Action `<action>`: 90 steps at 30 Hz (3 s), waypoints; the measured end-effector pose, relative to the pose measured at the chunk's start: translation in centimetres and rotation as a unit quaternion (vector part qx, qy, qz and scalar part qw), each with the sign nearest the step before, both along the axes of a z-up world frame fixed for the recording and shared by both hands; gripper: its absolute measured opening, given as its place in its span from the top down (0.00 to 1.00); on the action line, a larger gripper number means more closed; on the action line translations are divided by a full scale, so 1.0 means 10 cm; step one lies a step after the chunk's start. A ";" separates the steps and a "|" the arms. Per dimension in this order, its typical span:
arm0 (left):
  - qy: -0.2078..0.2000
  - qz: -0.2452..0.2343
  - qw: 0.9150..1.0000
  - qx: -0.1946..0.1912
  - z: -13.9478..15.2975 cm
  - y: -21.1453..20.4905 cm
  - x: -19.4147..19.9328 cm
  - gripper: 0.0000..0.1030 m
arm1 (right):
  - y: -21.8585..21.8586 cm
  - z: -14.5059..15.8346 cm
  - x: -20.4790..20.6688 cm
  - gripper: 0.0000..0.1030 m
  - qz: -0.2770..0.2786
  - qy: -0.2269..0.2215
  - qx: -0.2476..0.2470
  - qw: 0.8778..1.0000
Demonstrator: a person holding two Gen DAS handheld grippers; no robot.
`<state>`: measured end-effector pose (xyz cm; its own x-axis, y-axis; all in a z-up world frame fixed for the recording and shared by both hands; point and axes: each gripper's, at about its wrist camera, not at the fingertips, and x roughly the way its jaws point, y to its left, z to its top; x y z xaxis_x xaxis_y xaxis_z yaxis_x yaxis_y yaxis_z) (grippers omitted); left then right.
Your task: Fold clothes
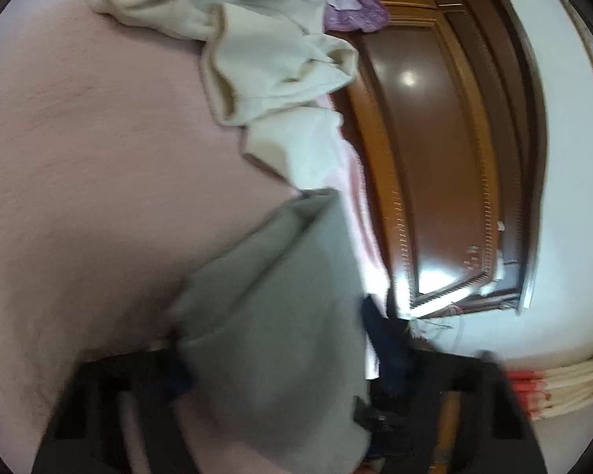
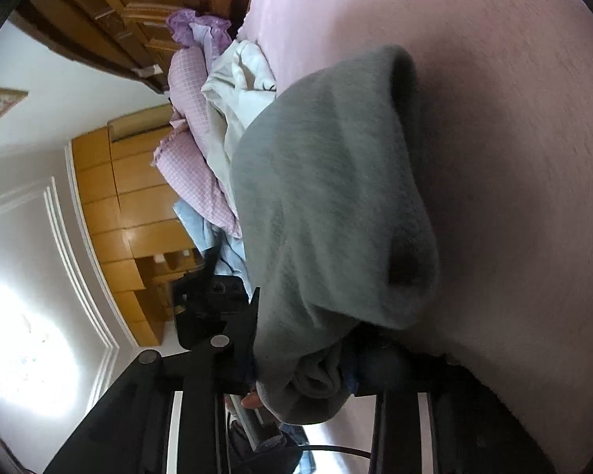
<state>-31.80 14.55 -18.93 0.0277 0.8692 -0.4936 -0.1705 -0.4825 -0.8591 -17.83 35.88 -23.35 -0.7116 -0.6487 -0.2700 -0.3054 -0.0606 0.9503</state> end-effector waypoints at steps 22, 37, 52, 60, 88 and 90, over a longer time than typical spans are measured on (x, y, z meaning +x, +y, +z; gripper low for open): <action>-0.007 0.137 0.991 -0.012 0.11 -1.49 2.11 0.81 | -0.71 0.74 -0.10 0.63 0.399 0.019 0.294 0.868; 0.231 0.097 0.940 -0.232 1.14 -1.02 2.48 0.76 | -1.02 1.40 0.75 0.74 0.356 0.097 0.433 0.823; 0.167 0.058 0.933 -0.314 0.58 -0.71 2.13 0.70 | -1.06 1.04 0.64 0.81 0.347 0.046 0.469 0.811; 0.186 0.051 0.913 -0.360 0.61 -0.50 2.16 0.67 | -1.09 1.15 0.67 0.81 0.342 0.041 0.481 0.806; 0.248 0.120 0.877 -0.394 1.12 -0.54 3.31 0.45 | -1.23 1.25 1.48 0.62 0.340 0.056 0.515 0.785; 0.244 0.117 0.877 -0.398 1.08 -0.54 3.29 0.44 | -1.20 1.21 1.46 0.62 0.339 0.048 0.508 0.790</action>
<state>1.15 9.20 -8.15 -0.4886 0.1979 -0.8498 -0.2395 -0.9669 -0.0874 -3.19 23.91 -11.24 -0.3425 -0.3723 -0.8626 0.1964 -0.9262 0.3218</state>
